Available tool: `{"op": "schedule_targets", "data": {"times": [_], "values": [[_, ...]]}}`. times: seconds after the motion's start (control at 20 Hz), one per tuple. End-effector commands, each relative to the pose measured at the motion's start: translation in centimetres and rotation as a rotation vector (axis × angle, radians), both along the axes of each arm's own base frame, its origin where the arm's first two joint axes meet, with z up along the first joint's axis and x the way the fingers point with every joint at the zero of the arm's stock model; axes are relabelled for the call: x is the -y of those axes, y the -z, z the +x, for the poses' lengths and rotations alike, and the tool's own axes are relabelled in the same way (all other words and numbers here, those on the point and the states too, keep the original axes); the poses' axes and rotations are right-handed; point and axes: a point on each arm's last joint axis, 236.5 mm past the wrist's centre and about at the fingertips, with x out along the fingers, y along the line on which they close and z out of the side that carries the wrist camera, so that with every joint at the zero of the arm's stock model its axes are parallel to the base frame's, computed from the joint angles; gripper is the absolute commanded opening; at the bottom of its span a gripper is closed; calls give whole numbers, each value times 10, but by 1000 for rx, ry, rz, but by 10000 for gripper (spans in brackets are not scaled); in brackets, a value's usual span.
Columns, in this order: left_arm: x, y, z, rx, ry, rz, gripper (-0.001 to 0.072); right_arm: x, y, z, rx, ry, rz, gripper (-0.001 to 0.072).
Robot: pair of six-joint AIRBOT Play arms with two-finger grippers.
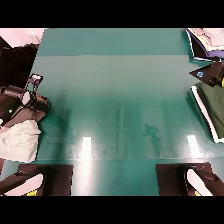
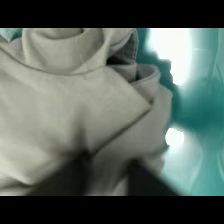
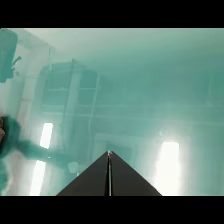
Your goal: Fold the shirts.
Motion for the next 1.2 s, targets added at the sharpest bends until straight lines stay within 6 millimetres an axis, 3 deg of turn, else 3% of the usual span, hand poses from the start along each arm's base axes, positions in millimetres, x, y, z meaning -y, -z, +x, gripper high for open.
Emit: {"op": "schedule_targets", "data": {"times": [0.0, 0.15, 0.3, 0.45, 0.55, 0.7, 0.8, 0.9, 1.0, 1.15], "values": [[-3, -21, 13, 38, -35, 1, 28, -1, 0, -1, -3, -4, 1, 18], [0, -75, 32, 122, -69, -26, 27, -1, 0, 0, 0, -1, 1, 18], [36, -170, 51, 285, 29, -96, 28, 3, -6, 7, 31, 24, 3, 18], [105, -273, 42, 467, 233, -230, 27, 7, -10, 12, 58, 47, 3, 18], [164, -331, 18, 543, 416, -371, 27, 9, -12, 15, 70, 57, 3, 18], [255, -391, -31, 608, 730, -580, 27, 10, -14, 17, 79, 65, 3, 18], [299, -405, -56, 623, 886, -658, 27, 10, -14, 17, 79, 65, 3, 18], [328, -390, -63, 559, 967, -673, 27, 10, -14, 17, 78, 65, 3, 18], [351, -353, -57, 429, 997, -670, 27, 10, -14, 17, 78, 65, 3, 18], [372, -276, -30, 201, 975, -648, 27, 9, -13, 16, 74, 61, 3, 18]]}}
